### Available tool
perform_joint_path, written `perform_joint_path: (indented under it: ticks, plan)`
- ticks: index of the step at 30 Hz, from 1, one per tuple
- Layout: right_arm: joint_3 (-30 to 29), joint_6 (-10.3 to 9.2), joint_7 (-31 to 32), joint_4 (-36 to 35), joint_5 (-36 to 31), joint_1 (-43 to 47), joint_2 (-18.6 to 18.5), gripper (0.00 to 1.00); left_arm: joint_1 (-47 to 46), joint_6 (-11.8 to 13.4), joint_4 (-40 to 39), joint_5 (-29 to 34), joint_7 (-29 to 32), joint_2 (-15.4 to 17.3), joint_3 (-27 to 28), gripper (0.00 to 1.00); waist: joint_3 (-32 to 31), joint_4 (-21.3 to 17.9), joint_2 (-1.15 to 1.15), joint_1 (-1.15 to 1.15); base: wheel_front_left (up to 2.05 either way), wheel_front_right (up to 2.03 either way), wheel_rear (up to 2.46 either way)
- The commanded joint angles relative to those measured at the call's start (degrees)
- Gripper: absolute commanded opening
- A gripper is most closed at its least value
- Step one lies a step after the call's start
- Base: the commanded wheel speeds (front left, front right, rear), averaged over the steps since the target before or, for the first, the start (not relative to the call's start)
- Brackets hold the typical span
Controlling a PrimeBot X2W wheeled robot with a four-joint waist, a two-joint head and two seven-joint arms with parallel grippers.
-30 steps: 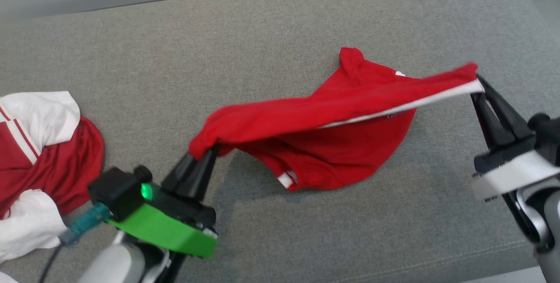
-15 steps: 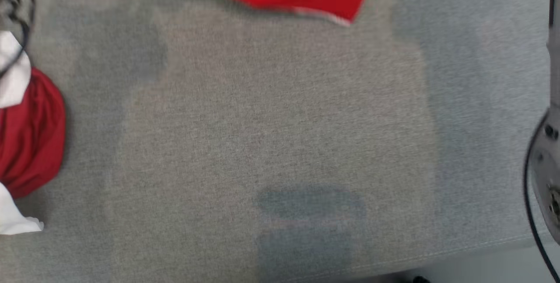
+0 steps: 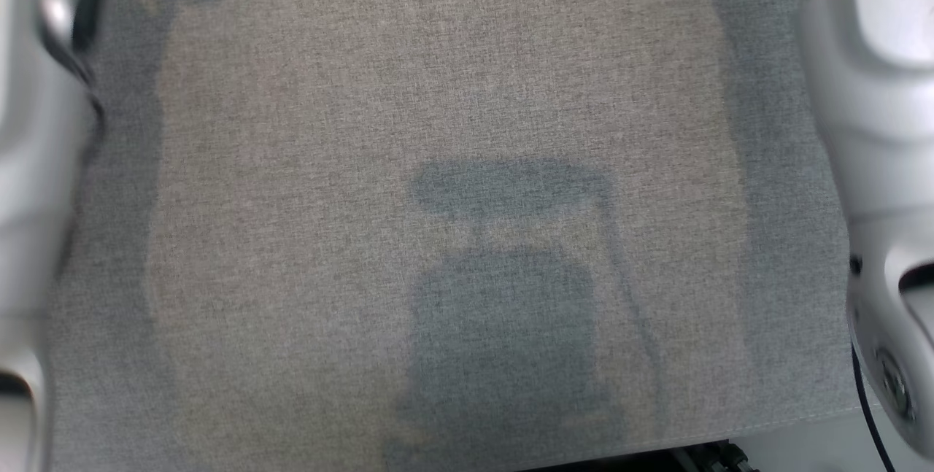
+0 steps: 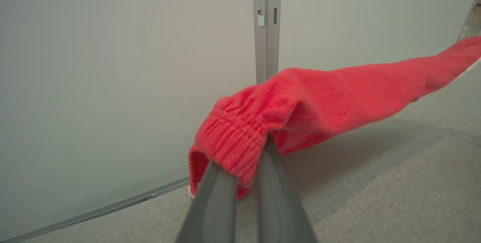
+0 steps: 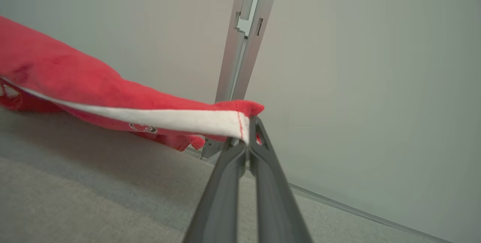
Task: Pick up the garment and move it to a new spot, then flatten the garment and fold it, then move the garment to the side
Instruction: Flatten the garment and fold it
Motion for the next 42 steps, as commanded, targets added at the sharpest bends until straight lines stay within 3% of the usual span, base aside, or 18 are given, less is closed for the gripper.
perform_joint_path:
  ticks: [1, 5, 11, 17, 23, 27, 31, 37, 40, 42]
  plan:
    - [0.54, -0.13, -0.41, -0.71, 0.42, 2.33, -1.35, 0.0, 2.44, -0.16, -1.08, 0.01, -0.42, 0.26, -0.56, 0.0, -1.08, 0.12, 0.06, -0.02, 0.0, 0.0, 0.0]
    - [3.08, -0.13, -0.51, -8.45, 3.05, 17.05, -5.7, 0.0, 18.25, -0.21, -9.38, -2.1, -0.41, 0.25, -2.44, 0.0, -4.39, 0.69, 0.06, -0.02, 0.0, 0.0, 0.0]
    - [2.43, -0.13, -0.52, -21.56, 5.03, 41.53, -11.49, 0.0, 41.72, 0.32, -18.48, -2.23, -0.25, -0.44, -5.95, 0.0, -12.04, 1.25, 0.06, -0.02, 0.0, 0.0, 0.0]
    - [0.73, -0.13, -0.52, -29.82, 4.27, 62.87, -13.84, 0.0, 59.22, 4.2, -20.12, -0.89, 0.1, 0.46, -9.66, 0.0, -18.77, 0.79, 0.06, -0.02, 0.0, 0.0, 0.0]
    - [1.07, -0.14, -0.52, -35.99, 5.57, 78.98, -15.68, 0.0, 70.94, 9.23, -24.15, -4.12, 0.03, 0.21, -8.4, 0.0, -20.15, -0.07, 0.06, -0.02, 0.0, 0.0, 0.0]
    - [-2.12, -0.14, -0.53, -41.22, 8.25, 78.11, -13.21, 0.0, 73.07, 11.02, -31.27, -7.28, 0.58, 0.13, -6.38, 0.0, -18.88, -0.13, 0.06, -0.02, 0.0, 0.0, 0.0]
    - [-2.05, -0.14, 0.71, -43.81, 9.85, 72.87, -11.99, 0.0, 70.94, 11.17, -36.31, -9.22, 2.94, 0.17, -5.1, 0.0, -17.69, 0.93, 0.06, -0.02, 0.0, 0.0, 0.0]
    - [3.8, -0.12, 7.06, -42.19, 10.32, 53.83, -15.1, 0.0, 61.25, 11.72, -47.27, -13.78, 11.88, -0.99, -2.69, 0.0, -11.64, 5.17, 0.06, -0.02, 0.0, 0.0, 0.0]
    - [8.15, -0.12, 8.82, -38.04, 11.48, 42.23, -16.07, 0.0, 54.81, 13.32, -48.41, -12.68, 15.1, -1.23, -1.4, 0.0, -8.17, 6.93, 0.06, -0.02, 0.0, 0.0, 0.0]
    - [10.52, -0.13, 9.49, -33.92, 12.44, 35.22, -16.6, 0.0, 51.27, 14.28, -47.84, -13.78, 16.4, -3.3, -0.91, 0.0, -6.17, 8.15, 0.06, -0.02, 0.0, 0.0, 0.0]
